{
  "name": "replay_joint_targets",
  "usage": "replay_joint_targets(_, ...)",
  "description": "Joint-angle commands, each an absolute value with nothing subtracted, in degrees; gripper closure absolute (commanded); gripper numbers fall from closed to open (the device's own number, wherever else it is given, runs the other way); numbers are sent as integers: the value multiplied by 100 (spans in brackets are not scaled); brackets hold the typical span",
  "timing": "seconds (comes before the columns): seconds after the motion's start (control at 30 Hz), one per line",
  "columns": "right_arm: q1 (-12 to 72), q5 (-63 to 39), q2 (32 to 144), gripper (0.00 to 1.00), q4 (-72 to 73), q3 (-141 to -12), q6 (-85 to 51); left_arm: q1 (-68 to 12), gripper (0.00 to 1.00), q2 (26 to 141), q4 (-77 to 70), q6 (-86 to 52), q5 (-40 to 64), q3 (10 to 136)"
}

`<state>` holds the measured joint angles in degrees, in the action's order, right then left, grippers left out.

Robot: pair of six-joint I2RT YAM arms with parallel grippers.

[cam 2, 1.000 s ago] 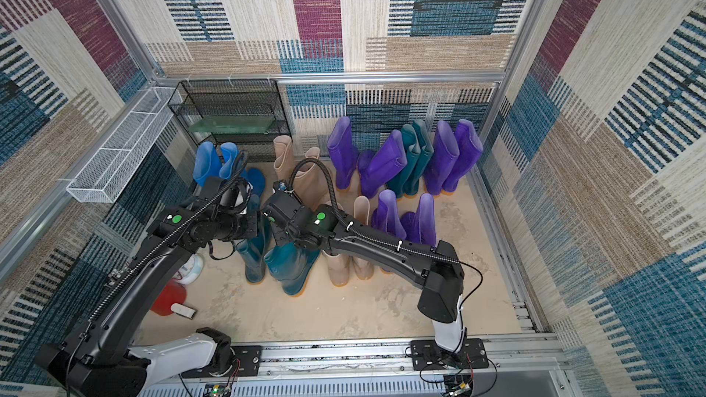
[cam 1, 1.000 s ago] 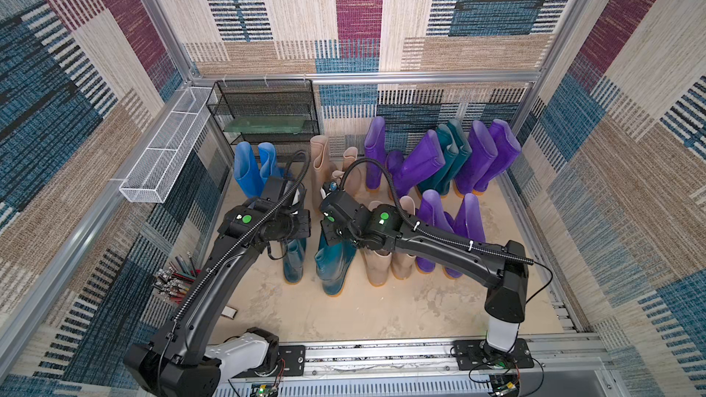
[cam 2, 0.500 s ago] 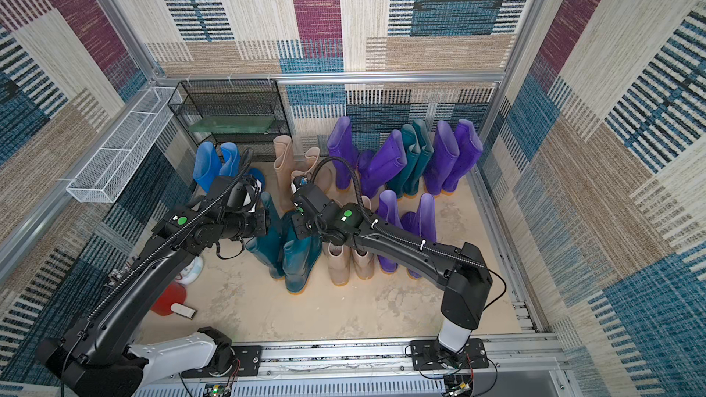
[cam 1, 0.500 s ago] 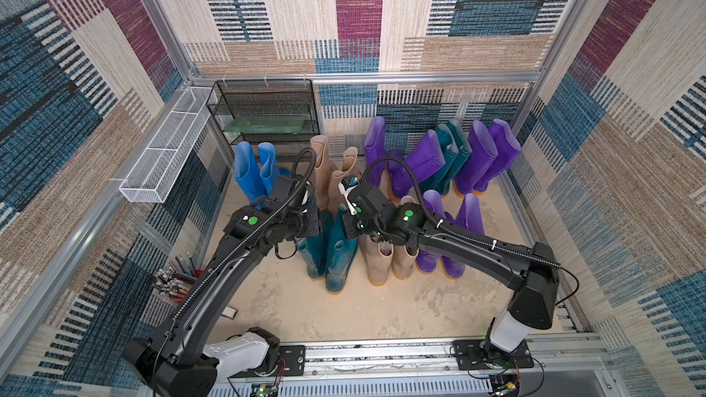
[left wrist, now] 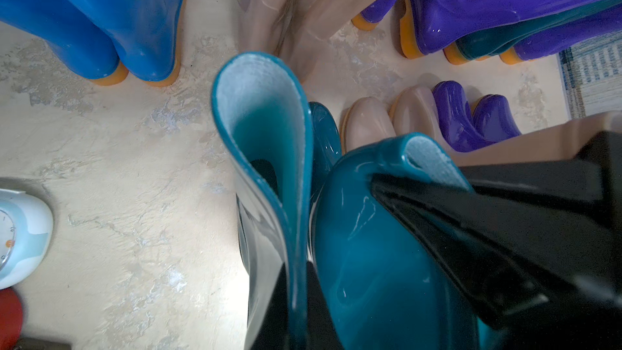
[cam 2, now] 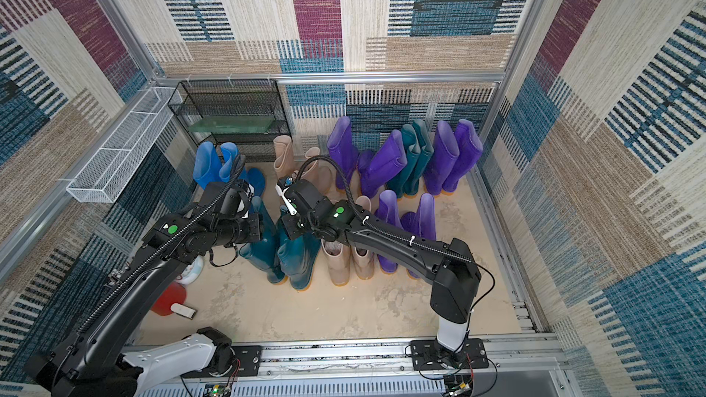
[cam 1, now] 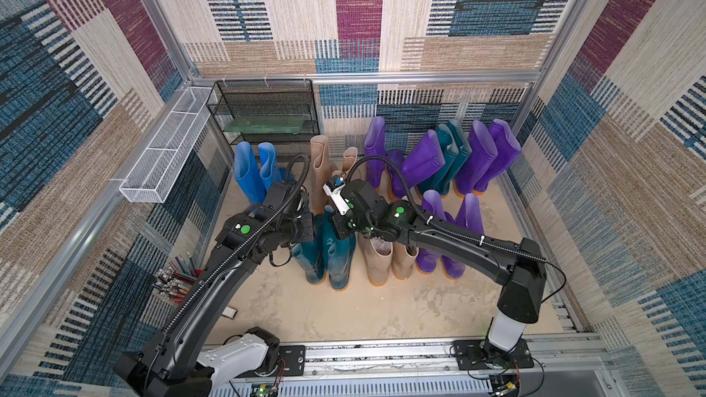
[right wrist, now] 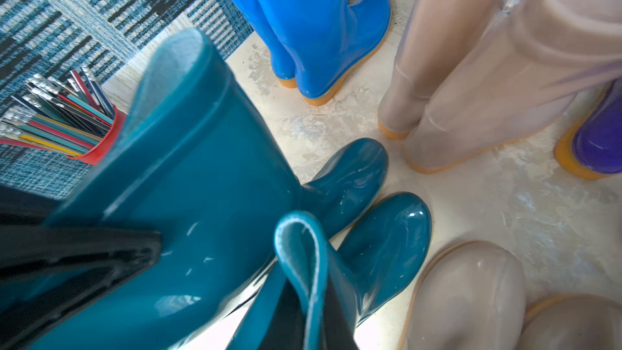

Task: Match and arrange rain boots in pairs
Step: Move the rain boot to the center of the board.

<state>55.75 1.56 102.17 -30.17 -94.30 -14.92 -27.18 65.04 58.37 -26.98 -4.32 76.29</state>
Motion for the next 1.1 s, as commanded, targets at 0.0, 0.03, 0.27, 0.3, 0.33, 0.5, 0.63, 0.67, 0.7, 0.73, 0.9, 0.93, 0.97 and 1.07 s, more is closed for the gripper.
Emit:
replay_joint_targets(0.0,5483,326,10162,97,-2832,-9307,-1459,-2724,100,6503,5686,-2621,-491,7669)
replay_joint_targets(0.03,5438,382,10159,90,-2862,-9273,-1509,-2719,100,6522,5687,-2593,-475,7649)
replay_joint_targets(0.27,5458,923,9969,25,-3736,-10180,-1547,-2719,60,6531,5708,-2602,-283,7585)
replay_joint_targets(0.3,5434,1126,9935,22,-3898,-10440,-1547,-2716,44,6514,5766,-2572,-324,7662)
replay_joint_targets(0.33,5383,1304,9887,20,-4027,-10640,-1543,-2716,30,6497,5829,-2517,-362,7758)
replay_joint_targets(0.5,4851,1372,9421,16,-3808,-10743,-1345,-2703,11,6569,6093,-2243,-514,8246)
replay_joint_targets(0.63,4184,1797,9175,16,-3908,-10622,-1520,-2664,9,6766,6076,-2115,-729,8649)
replay_joint_targets(0.67,3910,1869,9118,16,-3969,-10507,-1628,-2646,9,6831,6011,-2088,-809,8751)
replay_joint_targets(0.7,3607,1853,9054,16,-4014,-10357,-1777,-2631,9,6895,5909,-2067,-863,8830)
replay_joint_targets(0.73,3319,1802,8979,15,-4017,-10174,-1929,-2612,9,6946,5788,-2044,-878,8882)
replay_joint_targets(0.9,2159,646,8424,12,-3187,-8789,-2578,-2473,9,7107,4634,-1978,-1012,8710)
replay_joint_targets(0.93,2050,515,8396,11,-3108,-8646,-2638,-2429,9,7124,4457,-1962,-1032,8643)
replay_joint_targets(0.97,1950,411,8423,11,-3094,-8559,-2686,-2372,9,7149,4290,-1941,-1004,8589)
replay_joint_targets(1.07,1684,224,8615,12,-3138,-8456,-2782,-2189,9,7244,3950,-1869,-838,8431)
